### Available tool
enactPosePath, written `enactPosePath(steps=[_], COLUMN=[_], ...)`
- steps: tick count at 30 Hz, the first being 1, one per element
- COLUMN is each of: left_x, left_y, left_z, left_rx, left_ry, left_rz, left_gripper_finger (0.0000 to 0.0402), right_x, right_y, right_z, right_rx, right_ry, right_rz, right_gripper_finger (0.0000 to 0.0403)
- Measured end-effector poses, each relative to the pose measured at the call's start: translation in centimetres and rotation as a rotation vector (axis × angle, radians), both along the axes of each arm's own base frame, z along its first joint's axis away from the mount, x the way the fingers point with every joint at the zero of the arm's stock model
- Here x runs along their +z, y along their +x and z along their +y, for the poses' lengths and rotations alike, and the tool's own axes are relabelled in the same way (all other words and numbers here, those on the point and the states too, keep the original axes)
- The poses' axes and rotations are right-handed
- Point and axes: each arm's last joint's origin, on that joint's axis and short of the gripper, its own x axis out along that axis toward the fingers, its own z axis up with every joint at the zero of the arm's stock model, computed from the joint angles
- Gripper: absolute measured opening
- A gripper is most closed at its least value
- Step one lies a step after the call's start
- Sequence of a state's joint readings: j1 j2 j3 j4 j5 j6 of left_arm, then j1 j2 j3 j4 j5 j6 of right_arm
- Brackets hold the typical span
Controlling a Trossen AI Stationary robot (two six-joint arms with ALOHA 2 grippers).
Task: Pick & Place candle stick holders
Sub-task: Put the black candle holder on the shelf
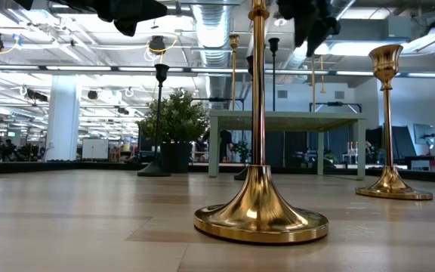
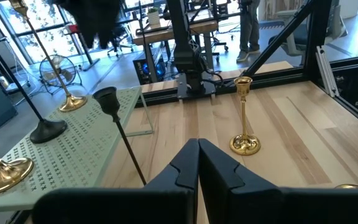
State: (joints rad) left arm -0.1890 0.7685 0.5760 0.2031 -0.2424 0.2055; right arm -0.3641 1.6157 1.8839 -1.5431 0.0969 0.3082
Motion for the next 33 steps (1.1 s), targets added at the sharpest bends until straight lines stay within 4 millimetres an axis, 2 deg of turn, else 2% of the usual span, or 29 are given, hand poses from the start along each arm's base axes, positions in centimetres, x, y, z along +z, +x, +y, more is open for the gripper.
enactPosePath(steps=[9,15,20,25,29,33], left_x=[0.0,0.0,0.0,0.0,0.1,0.1], left_y=[0.0,0.0,0.0,0.0,0.0,0.0], left_z=[0.0,0.0,0.0,0.0,0.0,0.0], left_rx=[0.000,0.000,0.000,0.000,0.000,0.000], left_ry=[0.000,0.000,0.000,0.000,-0.001,-0.001], left_rz=[0.000,0.000,0.000,0.000,-0.006,-0.007], left_gripper_finger=[0.0010,0.0010,0.0010,0.0010,0.0010,0.0010], right_x=[-0.1,0.5,-0.6,-2.6,-5.0,-8.0], right_y=[1.2,0.5,-2.4,-5.5,-7.7,-8.9], right_z=[5.4,7.9,9.2,10.2,11.0,11.7], right_rx=[0.149,0.218,0.233,0.219,0.246,0.266], right_ry=[-0.253,-0.355,-0.372,-0.372,-0.371,-0.364], right_rz=[0.101,0.090,0.073,-0.101,-0.249,-0.384], right_gripper_finger=[0.0255,0.0255,0.0255,0.0255,0.0255,0.0255])
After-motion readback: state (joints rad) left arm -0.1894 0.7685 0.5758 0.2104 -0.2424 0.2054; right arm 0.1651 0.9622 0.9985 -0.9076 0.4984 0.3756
